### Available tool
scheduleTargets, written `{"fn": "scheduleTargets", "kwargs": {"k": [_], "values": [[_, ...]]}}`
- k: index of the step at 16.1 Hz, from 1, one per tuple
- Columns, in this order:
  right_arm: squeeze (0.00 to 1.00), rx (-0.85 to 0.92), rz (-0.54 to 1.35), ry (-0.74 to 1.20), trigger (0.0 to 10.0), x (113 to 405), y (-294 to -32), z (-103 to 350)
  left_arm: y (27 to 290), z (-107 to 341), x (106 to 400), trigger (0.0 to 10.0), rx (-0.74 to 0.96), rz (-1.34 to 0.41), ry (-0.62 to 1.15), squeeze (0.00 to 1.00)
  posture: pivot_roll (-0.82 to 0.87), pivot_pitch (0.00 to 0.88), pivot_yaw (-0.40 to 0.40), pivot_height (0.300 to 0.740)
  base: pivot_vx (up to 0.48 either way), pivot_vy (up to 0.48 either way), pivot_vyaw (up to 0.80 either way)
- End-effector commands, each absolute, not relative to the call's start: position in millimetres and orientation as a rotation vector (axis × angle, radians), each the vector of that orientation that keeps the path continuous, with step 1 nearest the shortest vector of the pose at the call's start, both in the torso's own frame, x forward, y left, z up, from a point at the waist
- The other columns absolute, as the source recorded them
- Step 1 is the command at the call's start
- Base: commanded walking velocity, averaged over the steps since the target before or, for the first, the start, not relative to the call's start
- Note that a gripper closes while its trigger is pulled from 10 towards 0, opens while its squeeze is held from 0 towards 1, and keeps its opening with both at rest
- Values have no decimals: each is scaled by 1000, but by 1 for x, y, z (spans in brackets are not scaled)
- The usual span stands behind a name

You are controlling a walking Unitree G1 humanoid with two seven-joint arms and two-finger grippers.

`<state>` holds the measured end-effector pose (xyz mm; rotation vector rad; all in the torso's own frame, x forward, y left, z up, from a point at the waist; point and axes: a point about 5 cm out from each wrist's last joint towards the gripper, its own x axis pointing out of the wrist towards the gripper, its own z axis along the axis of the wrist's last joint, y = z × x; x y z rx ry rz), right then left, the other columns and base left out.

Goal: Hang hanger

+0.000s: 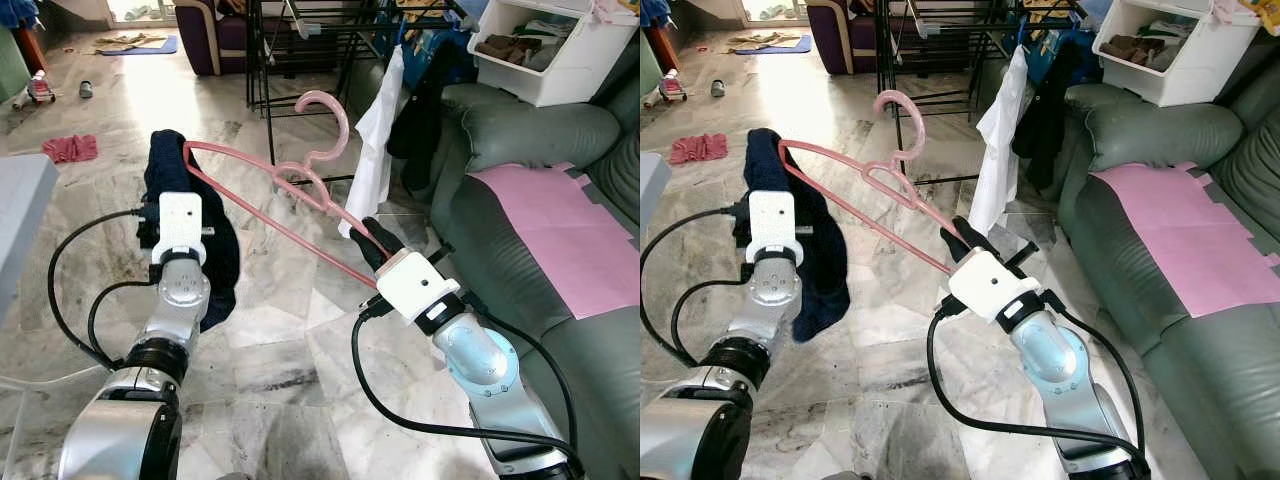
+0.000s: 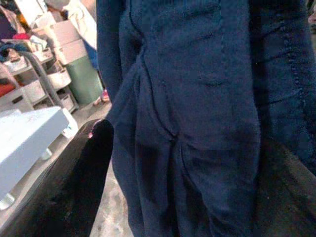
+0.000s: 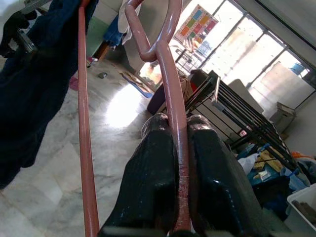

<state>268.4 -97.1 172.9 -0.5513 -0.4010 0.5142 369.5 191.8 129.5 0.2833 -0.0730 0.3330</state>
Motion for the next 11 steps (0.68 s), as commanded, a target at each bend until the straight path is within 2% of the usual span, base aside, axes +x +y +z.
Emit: {"fn": "scheduleTargets", "kwargs": {"k": [1, 11], "values": [[0, -533, 486, -483, 10000, 266, -96, 191, 193, 133, 372, 0, 282, 336, -79, 0, -26, 49, -48, 740, 0, 0, 0], [0, -549, 487, -487, 10000, 271, -98, 190, 205, 138, 372, 0, 298, 363, -99, 0, -22, 40, -52, 740, 0, 0, 0]]}}
